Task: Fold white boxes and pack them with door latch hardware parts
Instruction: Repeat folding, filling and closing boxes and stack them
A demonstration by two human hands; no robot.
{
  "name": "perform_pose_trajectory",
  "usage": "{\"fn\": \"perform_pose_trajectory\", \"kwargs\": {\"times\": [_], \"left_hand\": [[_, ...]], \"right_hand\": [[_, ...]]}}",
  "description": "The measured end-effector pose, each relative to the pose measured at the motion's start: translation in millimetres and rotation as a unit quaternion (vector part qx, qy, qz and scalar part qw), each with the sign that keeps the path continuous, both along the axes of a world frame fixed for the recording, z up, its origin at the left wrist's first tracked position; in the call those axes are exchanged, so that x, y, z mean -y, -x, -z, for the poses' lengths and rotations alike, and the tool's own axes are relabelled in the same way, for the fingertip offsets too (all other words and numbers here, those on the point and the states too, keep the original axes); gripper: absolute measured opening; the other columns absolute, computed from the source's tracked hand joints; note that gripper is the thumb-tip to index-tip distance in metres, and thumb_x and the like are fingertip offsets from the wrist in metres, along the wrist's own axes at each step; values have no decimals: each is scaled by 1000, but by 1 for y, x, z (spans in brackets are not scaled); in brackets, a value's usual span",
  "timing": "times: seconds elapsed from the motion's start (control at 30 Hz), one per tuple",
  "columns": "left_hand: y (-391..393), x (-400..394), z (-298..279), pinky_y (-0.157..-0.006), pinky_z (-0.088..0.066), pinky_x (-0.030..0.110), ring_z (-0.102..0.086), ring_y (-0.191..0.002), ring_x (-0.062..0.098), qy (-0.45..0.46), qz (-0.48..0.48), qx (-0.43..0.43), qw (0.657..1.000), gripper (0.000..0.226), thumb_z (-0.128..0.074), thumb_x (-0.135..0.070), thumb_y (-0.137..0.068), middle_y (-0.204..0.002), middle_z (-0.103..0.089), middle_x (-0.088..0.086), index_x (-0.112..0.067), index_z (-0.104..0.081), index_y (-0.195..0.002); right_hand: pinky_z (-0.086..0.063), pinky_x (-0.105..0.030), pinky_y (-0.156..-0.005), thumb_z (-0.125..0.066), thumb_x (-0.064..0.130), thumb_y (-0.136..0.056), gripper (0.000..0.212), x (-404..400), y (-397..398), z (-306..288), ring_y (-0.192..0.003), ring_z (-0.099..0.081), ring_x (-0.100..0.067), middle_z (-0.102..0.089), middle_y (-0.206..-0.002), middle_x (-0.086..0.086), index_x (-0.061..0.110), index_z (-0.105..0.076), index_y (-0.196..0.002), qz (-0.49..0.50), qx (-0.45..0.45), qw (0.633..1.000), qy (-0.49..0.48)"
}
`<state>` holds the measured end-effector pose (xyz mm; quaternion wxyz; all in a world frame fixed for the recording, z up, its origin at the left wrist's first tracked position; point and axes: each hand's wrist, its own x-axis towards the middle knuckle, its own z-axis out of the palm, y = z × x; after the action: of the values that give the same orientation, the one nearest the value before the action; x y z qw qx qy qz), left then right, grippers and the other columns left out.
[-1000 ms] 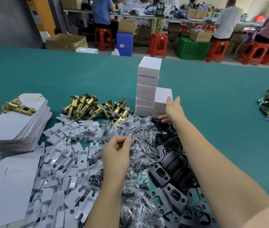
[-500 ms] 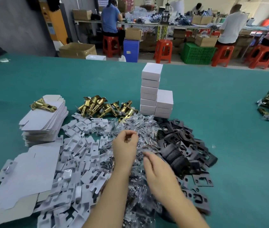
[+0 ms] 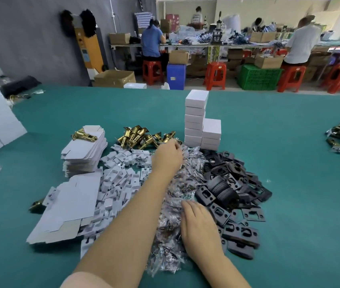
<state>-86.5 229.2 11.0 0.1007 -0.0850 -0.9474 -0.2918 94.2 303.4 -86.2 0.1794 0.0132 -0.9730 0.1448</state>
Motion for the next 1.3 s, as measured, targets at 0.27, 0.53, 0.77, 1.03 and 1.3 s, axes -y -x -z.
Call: {"fn": "perform_pose_trajectory", "kwargs": {"times": [0.27, 0.53, 0.77, 1.03, 1.3], "left_hand": [[2, 149, -9, -56, -38, 27, -56, -65, 15, 267, -143, 30, 953, 17, -48, -10, -95, -73, -57, -3, -21, -56, -105], [-17, 212, 12, -85, -51, 42, -60, -117, 30, 386, -193, 228, 873, 45, -47, -29, -97, -138, -57, 7, -22, -49, -141], [-26, 211, 11, -73, -46, 34, -61, -106, 24, 368, -175, 218, 887, 68, -57, -66, -90, -125, -65, 2, -19, -46, -137], [-30, 197, -2, -70, -49, 33, -58, -83, 25, 351, -174, 184, 901, 20, -53, -16, -94, -94, -62, 3, -16, -68, -107], [-60, 145, -49, -49, -41, 30, -56, -55, 29, 173, -41, -210, 961, 33, -48, -5, -99, -61, -44, -3, -17, -62, -127]], "right_hand": [[-47, -35, -111, -59, 23, -101, 37, 1, -1, 2, -124, -63, -18, -69, -132, -2, 12, -65, -136, 3, 10, 1000, 8], [-47, -34, -110, -57, 22, -102, 34, 1, 0, 5, -121, -63, -18, -69, -130, -2, 12, -65, -134, -1, 5, 1000, 15], [-40, -33, -116, -46, 25, -107, 38, -3, 2, 6, -129, -55, -17, -62, -138, 0, 14, -58, -141, -7, 25, 999, 27], [-28, -27, -118, -32, 31, -111, 41, -9, 8, 0, -135, -44, -14, -54, -146, 6, 20, -49, -147, -15, 85, 994, 63], [-33, -31, -118, -42, 38, -109, 46, -16, 14, -30, -139, -44, -11, -52, -149, 2, 17, -47, -150, 2, 100, 967, 234]]}}
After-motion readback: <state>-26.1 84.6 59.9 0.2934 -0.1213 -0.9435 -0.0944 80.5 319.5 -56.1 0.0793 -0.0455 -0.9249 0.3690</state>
